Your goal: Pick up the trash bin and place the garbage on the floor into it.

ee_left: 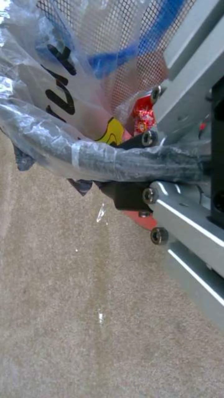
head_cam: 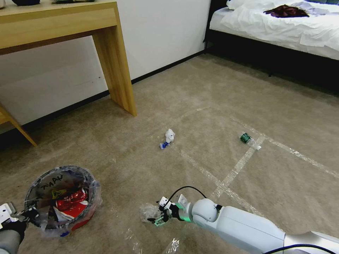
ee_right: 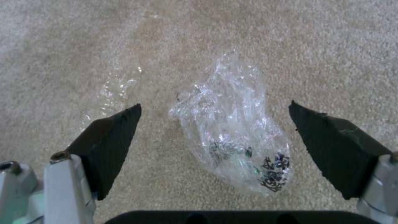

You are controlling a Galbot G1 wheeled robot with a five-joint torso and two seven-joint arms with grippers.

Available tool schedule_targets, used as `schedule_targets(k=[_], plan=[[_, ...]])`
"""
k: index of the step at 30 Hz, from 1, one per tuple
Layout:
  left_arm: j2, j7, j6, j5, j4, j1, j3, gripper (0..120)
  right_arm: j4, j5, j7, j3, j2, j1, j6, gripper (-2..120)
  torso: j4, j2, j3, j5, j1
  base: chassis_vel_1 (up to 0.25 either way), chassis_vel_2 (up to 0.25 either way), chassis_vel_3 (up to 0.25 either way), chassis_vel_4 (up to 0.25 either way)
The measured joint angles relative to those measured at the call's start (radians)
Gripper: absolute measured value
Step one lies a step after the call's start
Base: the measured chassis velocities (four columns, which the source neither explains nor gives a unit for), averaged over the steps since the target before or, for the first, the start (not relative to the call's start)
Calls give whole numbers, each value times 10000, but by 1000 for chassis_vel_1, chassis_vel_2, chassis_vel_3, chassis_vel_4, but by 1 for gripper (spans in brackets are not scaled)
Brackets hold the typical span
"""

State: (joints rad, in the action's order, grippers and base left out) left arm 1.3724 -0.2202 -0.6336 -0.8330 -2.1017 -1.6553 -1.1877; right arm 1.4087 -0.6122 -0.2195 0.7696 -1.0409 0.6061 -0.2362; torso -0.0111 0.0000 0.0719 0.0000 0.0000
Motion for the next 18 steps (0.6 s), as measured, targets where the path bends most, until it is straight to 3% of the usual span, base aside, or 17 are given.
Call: schedule_targets(k=[18], plan=[[-15, 0, 14, -29, 22, 9, -11, 0, -513, 112, 2, -48, -272, 116, 183, 90, 0, 0, 0, 0, 0, 0, 0, 0, 0]])
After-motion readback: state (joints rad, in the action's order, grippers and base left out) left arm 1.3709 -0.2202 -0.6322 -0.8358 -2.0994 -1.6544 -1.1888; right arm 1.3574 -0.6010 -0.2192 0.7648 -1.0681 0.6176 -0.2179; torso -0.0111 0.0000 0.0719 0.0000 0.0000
